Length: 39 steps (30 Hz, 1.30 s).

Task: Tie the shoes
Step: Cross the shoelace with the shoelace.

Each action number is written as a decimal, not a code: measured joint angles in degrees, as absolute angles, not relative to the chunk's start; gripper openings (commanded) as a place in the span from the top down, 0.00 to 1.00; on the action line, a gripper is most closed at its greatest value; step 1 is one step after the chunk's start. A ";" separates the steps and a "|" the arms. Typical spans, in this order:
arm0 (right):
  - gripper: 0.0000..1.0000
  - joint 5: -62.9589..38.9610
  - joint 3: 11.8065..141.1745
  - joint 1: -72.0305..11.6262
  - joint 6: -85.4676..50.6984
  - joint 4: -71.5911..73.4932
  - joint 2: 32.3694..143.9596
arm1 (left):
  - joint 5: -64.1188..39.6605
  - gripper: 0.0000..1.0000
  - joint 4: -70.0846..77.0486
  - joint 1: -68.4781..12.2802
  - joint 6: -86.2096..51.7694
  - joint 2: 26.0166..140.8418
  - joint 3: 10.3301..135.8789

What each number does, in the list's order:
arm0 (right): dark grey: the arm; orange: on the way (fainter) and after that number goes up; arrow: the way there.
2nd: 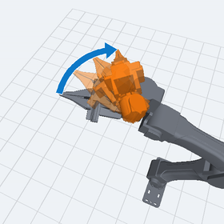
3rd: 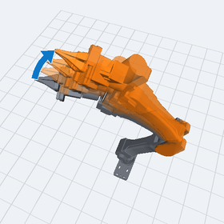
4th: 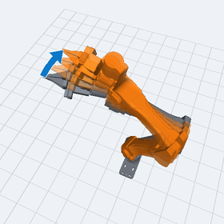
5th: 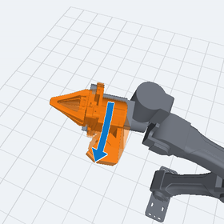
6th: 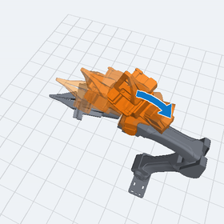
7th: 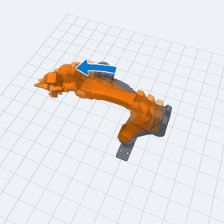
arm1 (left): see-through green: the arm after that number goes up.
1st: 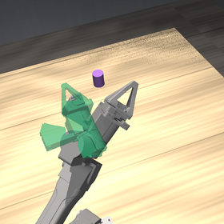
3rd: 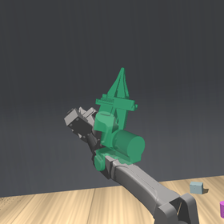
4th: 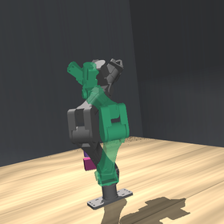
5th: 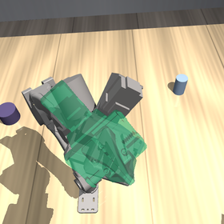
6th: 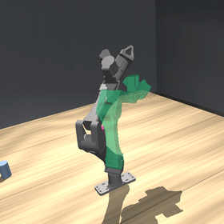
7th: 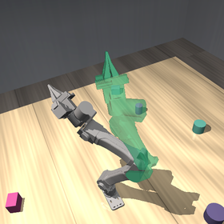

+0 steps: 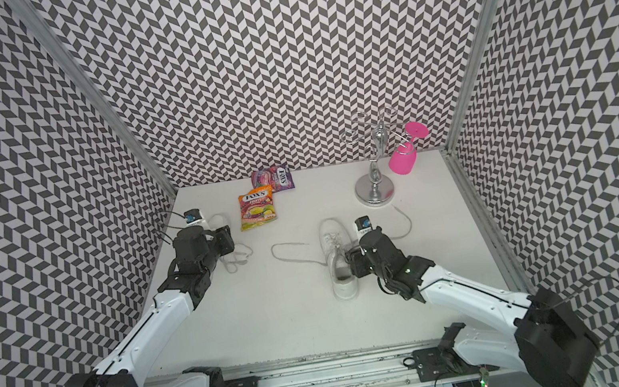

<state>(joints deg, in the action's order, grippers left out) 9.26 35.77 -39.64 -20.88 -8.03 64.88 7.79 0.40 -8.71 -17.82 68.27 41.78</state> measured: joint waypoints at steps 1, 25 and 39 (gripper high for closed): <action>0.38 9.74 36.05 -39.64 -20.88 -8.38 64.23 | 7.60 0.33 0.32 -8.71 -17.85 68.20 41.78; 0.36 11.73 37.04 -39.64 -20.69 -8.88 60.66 | -2.74 0.47 -0.54 -20.03 -15.18 100.57 52.71; 0.36 11.77 37.01 -39.64 -20.82 -8.86 60.66 | -2.17 0.83 0.62 -21.17 -15.11 103.31 52.40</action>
<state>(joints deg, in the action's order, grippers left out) 11.77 37.01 -39.64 -20.82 -8.86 60.66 -2.17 0.62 -21.17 -15.11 103.31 52.40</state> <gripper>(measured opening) 0.638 0.254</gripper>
